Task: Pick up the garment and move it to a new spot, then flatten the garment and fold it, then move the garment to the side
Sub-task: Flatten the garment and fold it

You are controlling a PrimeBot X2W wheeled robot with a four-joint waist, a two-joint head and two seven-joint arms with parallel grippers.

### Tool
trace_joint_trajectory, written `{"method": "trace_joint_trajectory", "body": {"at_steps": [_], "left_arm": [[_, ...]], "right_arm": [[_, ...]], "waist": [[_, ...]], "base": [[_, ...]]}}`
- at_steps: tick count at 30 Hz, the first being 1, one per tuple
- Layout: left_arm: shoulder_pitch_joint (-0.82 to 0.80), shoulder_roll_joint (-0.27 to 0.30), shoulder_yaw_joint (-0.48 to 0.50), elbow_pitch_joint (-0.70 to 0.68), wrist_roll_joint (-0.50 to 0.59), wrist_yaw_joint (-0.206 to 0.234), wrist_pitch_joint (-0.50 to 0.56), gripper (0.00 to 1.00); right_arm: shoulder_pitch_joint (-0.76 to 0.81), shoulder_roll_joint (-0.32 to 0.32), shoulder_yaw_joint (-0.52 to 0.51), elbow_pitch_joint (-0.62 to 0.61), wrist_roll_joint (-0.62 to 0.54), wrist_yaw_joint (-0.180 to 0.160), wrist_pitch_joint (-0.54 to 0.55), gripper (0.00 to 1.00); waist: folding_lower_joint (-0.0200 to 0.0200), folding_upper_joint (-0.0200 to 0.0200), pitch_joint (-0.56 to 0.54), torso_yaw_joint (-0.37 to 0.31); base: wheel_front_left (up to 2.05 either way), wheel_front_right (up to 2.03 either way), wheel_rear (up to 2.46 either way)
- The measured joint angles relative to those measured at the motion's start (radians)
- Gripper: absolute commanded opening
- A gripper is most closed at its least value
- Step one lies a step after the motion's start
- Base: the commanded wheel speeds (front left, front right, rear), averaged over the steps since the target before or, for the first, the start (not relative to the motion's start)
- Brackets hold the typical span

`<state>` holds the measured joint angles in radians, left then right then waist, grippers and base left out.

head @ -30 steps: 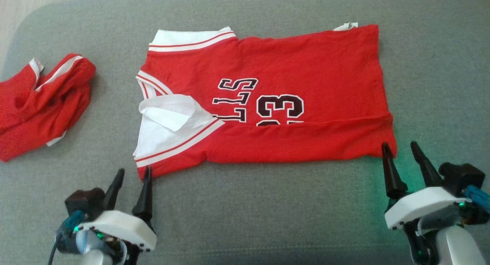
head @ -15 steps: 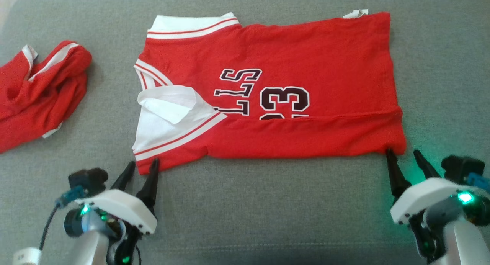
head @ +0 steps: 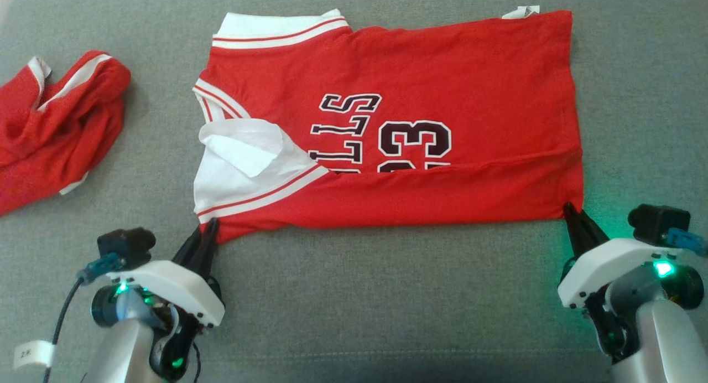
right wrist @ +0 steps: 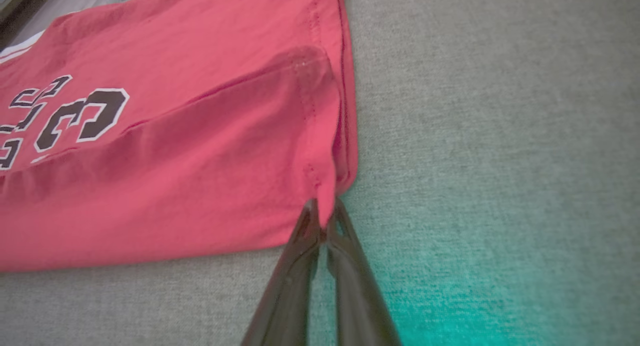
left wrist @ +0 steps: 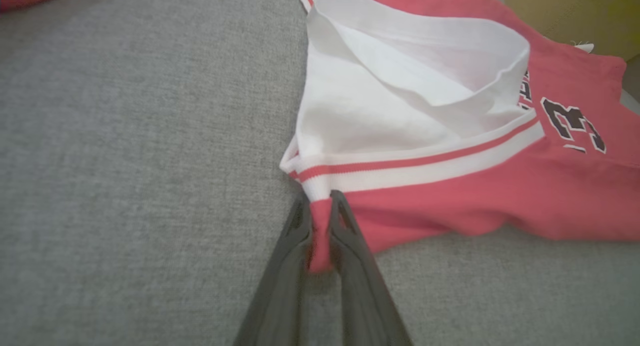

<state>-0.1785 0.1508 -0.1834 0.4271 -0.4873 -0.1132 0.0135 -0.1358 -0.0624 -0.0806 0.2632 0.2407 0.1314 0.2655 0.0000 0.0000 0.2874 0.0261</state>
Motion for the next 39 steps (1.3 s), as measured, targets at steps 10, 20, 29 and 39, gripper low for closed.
{"method": "trace_joint_trajectory", "body": {"at_steps": [10, 20, 29, 39], "left_arm": [[0.071, 0.022, 0.002, -0.087, -0.002, 0.052, 0.049, 0.0], [0.254, 0.035, 0.003, -0.218, -0.026, 0.106, 0.121, 0.0], [0.299, 0.035, 0.003, -0.249, -0.038, 0.14, 0.123, 1.0], [0.292, 0.036, 0.01, -0.369, 0.071, 0.213, -0.036, 1.0]], "right_arm": [[0.096, 0.011, -0.03, -0.058, 0.019, 0.0, 0.023, 0.0], [0.233, 0.02, -0.068, -0.124, 0.035, 0.0, 0.077, 0.0], [0.304, 0.023, -0.084, -0.192, 0.053, 0.0, 0.09, 1.0], [0.297, 0.023, -0.055, -0.342, 0.016, 0.0, 0.005, 1.0]], "waist": [[0.0, 0.0, -0.049, 0.003], [0.0, 0.0, -0.125, 0.01], [0.0, 0.0, -0.168, 0.015], [0.0, 0.0, -0.181, 0.003]], "base": [[0.0, 0.0, 0.0], [0.0, 0.0, 0.0], [0.0, 0.0, 0.0], [0.0, 0.0, 0.0]]}}
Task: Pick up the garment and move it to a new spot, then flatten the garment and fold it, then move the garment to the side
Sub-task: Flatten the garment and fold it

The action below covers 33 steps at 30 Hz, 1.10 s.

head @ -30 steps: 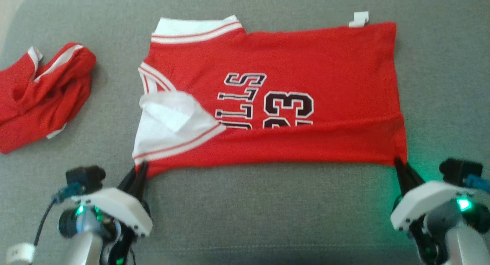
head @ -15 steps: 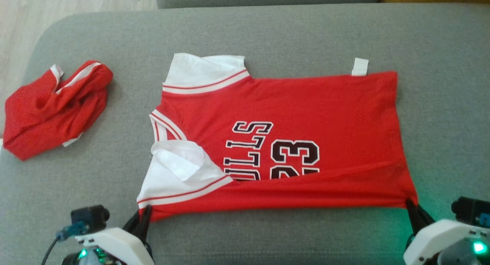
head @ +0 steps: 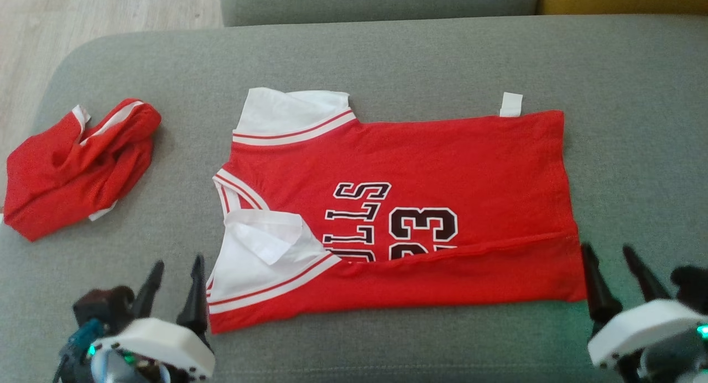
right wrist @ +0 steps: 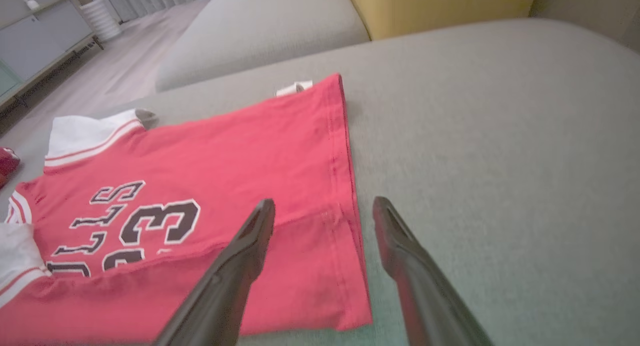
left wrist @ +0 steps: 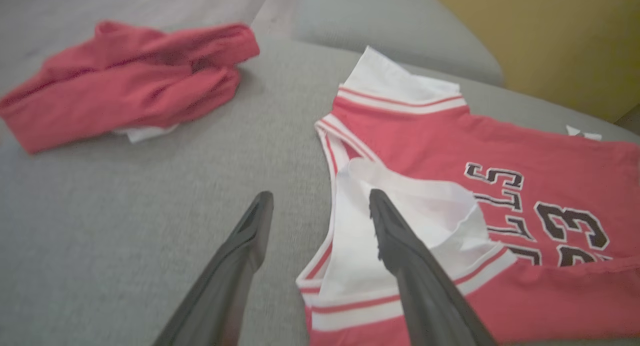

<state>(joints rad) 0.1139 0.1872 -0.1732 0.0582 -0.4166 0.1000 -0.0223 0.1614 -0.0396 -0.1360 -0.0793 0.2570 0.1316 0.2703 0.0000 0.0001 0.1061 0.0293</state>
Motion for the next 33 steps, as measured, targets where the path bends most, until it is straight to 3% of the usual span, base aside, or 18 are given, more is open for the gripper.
{"method": "trace_joint_trajectory", "body": {"at_steps": [7, 23, 28, 33], "left_arm": [[-0.048, 0.013, 0.017, -0.092, 0.057, 0.033, -0.072, 1.0], [-0.066, 0.029, 0.001, -0.121, 0.079, 0.049, -0.068, 1.0], [-0.159, 0.028, -0.026, -0.086, 0.078, 0.013, -0.057, 1.0], [-0.374, 0.012, -0.072, 0.012, 0.062, -0.049, -0.039, 1.0]], "right_arm": [[-0.085, 0.0, 0.041, -0.102, -0.047, 0.0, -0.069, 1.0], [-0.132, -0.003, 0.079, -0.093, -0.055, 0.0, -0.09, 1.0], [-0.133, -0.003, 0.069, -0.095, -0.055, 0.0, -0.09, 1.0], [-0.173, -0.003, 0.068, -0.106, -0.058, 0.0, -0.088, 1.0]], "waist": [[0.0, 0.0, -0.011, -0.012], [0.0, 0.0, 0.01, -0.009], [0.0, 0.0, 0.051, -0.007], [0.0, 0.0, 0.127, -0.007]], "base": [[0.0, 0.0, 0.0], [0.0, 0.0, 0.0], [0.0, 0.0, 0.0], [0.0, 0.0, 0.0]]}}
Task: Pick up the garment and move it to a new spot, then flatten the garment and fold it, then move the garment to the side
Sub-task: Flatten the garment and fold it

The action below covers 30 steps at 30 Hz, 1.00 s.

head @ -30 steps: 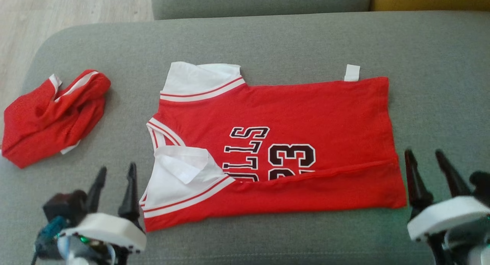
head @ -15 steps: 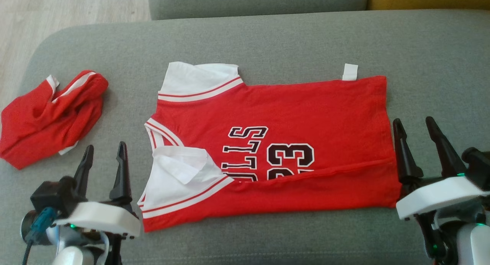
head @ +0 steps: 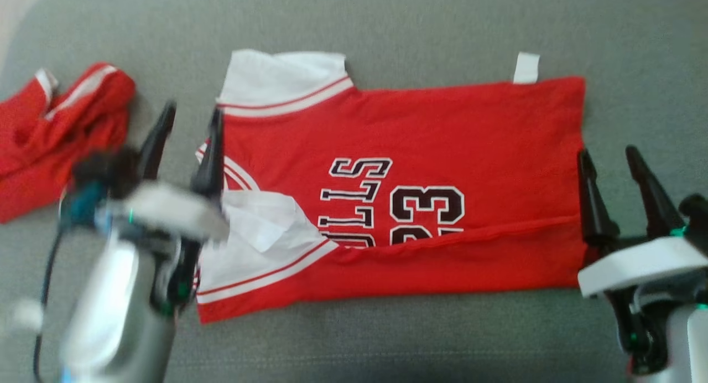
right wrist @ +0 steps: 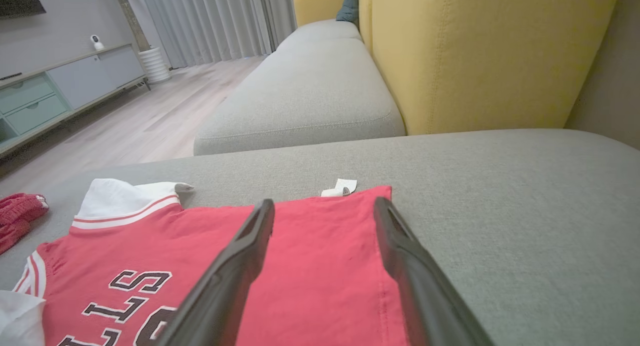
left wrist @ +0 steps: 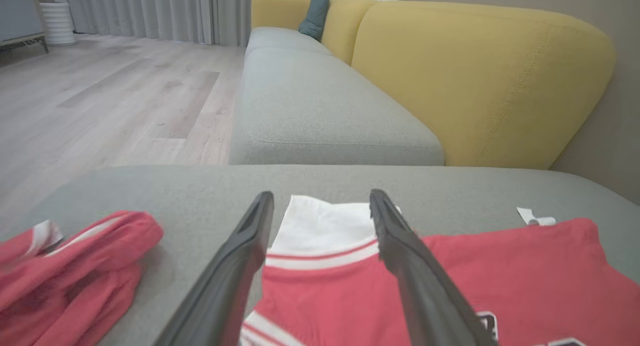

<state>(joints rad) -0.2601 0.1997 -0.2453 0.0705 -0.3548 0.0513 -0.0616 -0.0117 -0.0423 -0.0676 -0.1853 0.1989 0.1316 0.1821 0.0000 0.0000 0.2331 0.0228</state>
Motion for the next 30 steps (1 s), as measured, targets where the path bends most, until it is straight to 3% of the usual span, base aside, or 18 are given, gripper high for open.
{"method": "trace_joint_trajectory", "body": {"at_steps": [10, 16, 22, 23, 24, 25, 30], "left_arm": [[-0.428, -0.035, 0.002, 0.442, -0.055, -0.102, 0.018, 1.0], [-0.574, -0.033, 0.005, 0.711, -0.089, -0.145, 0.035, 1.0], [-0.655, -0.032, -0.003, 0.879, -0.115, -0.17, 0.042, 1.0], [-0.664, -0.032, -0.005, 0.899, -0.122, -0.174, 0.043, 0.87], [-0.672, -0.032, -0.009, 0.916, -0.132, -0.175, 0.044, 0.28], [-0.678, -0.033, -0.012, 0.927, -0.144, -0.175, 0.049, 0.0], [-0.689, -0.035, -0.107, 0.932, -0.215, -0.176, 0.056, 0.0]], "right_arm": [[-0.088, 0.0, 0.037, 0.001, -0.007, 0.0, 0.002, 1.0], [-0.107, -0.001, 0.058, 0.013, -0.007, 0.0, 0.001, 1.0], [-0.108, -0.001, 0.059, 0.026, -0.007, 0.0, -0.002, 1.0], [-0.108, -0.001, 0.06, 0.029, -0.007, 0.0, -0.002, 1.0], [-0.108, -0.001, 0.06, 0.032, -0.007, 0.0, -0.002, 1.0], [-0.108, -0.001, 0.06, 0.033, -0.007, 0.0, -0.002, 1.0], [-0.109, -0.001, 0.051, 0.041, -0.006, 0.0, -0.005, 1.0]], "waist": [[0.0002, 0.0, 0.159, -0.022], [0.0002, -0.0001, 0.203, -0.058], [0.0001, -0.0001, 0.215, -0.073], [0.0001, -0.0001, 0.215, -0.074], [0.0001, 0.0, 0.214, -0.075], [0.0, 0.0, 0.213, -0.076], [0.0, 0.0, 0.211, -0.075]], "base": [[0.0, 0.0, 0.0], [0.0, 0.0, 0.0], [0.0, 0.0, 0.0], [0.0, 0.0, 0.0], [0.0, 0.0, 0.0], [0.0, 0.0, 0.0], [0.0, 0.0, 0.0]]}}
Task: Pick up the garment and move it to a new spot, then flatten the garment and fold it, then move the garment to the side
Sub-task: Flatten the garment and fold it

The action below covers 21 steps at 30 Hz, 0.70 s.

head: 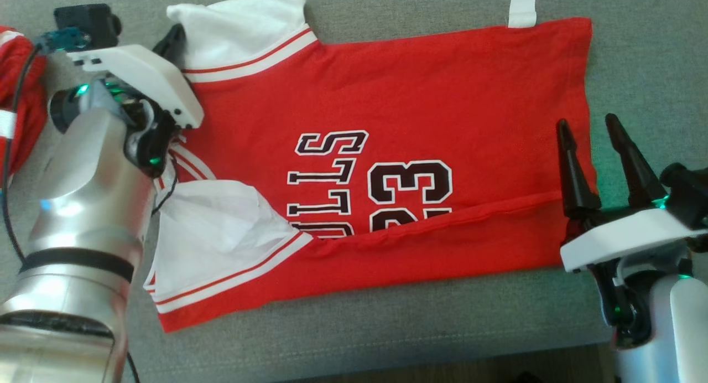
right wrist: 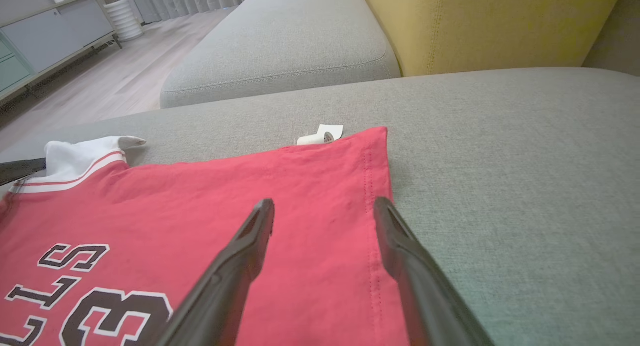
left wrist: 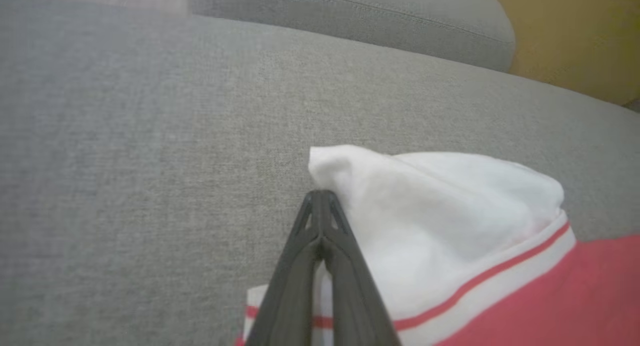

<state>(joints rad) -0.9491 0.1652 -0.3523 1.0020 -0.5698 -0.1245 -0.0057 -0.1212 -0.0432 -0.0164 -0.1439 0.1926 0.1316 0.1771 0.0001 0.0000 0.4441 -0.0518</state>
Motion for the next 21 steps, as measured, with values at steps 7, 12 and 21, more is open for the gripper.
{"method": "trace_joint_trajectory", "body": {"at_steps": [7, 12, 21], "left_arm": [[0.0, 0.024, -0.078, -0.013, -0.031, 0.0, -0.07, 0.0], [0.0, 0.028, -0.11, -0.009, -0.033, 0.0, -0.162, 0.0], [0.0, 0.025, -0.152, -0.02, -0.033, 0.0, -0.225, 0.0]], "right_arm": [[-0.021, 0.0, -0.019, 0.015, 0.001, 0.0, -0.003, 1.0], [-0.038, -0.005, -0.035, 0.029, 0.001, 0.0, -0.002, 1.0], [-0.114, -0.046, -0.064, 0.099, 0.0, 0.0, 0.001, 1.0]], "waist": [[0.0, 0.0, -0.01, 0.011], [0.0, 0.0, -0.026, 0.025], [-0.0001, 0.0, -0.057, 0.046]], "base": [[0.0, 0.0, 0.0], [0.0, 0.0, 0.0], [0.0, 0.0, 0.0]]}}
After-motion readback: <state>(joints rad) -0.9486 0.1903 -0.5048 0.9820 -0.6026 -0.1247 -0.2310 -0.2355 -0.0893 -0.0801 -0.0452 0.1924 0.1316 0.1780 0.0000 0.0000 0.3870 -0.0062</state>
